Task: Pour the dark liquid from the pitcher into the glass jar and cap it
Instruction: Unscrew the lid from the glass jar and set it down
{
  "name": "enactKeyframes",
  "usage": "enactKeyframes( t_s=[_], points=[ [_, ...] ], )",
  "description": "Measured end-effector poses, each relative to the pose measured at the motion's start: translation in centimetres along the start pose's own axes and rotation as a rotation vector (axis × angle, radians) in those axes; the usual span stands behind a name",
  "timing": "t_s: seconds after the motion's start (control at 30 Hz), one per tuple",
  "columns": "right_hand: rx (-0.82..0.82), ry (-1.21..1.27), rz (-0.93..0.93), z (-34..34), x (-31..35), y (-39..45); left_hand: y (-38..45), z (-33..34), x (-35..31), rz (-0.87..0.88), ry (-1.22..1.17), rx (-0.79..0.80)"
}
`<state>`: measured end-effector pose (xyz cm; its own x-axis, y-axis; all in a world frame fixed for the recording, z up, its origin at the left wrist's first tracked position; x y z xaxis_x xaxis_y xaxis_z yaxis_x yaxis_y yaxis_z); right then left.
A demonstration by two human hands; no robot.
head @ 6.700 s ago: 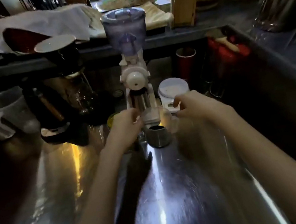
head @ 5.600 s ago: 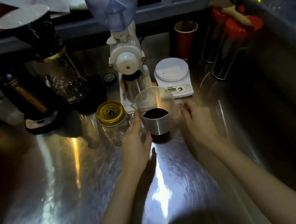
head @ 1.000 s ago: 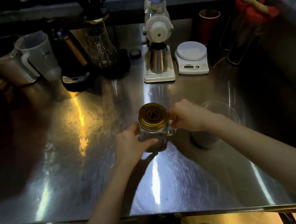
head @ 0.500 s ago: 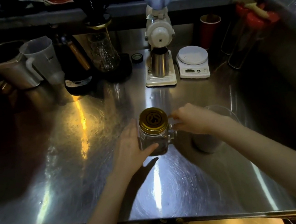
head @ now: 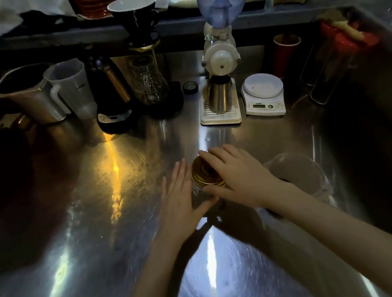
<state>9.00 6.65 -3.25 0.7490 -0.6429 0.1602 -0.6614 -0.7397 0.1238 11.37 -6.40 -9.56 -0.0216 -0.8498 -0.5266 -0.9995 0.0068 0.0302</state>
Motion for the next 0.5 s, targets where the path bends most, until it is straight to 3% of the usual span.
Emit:
enactKeyframes(
  t_s=[0.17, 0.4, 0.5],
  points=[
    [-0.02, 0.099, -0.017, -0.9, -0.8, 0.7, 0.0, 0.1, 0.1, -0.055, -0.299, 0.057],
    [-0.191, 0.683, 0.103, -4.0, -4.0, 1.9, -0.6, 0.8, 0.6, -0.158, -0.462, 0.076],
    [-0.149, 0.883, 0.193, -4.2, -6.3, 2.9, -0.5, 0.4, 0.5, -0.177, -0.543, 0.061]
  ],
)
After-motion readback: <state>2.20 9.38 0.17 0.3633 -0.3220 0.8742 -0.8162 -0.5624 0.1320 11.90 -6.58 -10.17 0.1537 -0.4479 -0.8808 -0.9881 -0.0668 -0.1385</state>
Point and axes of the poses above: each hand's wrist, its own y-axis towards the middle knuckle, its own z-axis out of the palm, x = y × z, the point moved 4 cm from there along y, towards the middle knuckle, and after that the axes turned 11 degrees about -z, right-handed, at the moved point
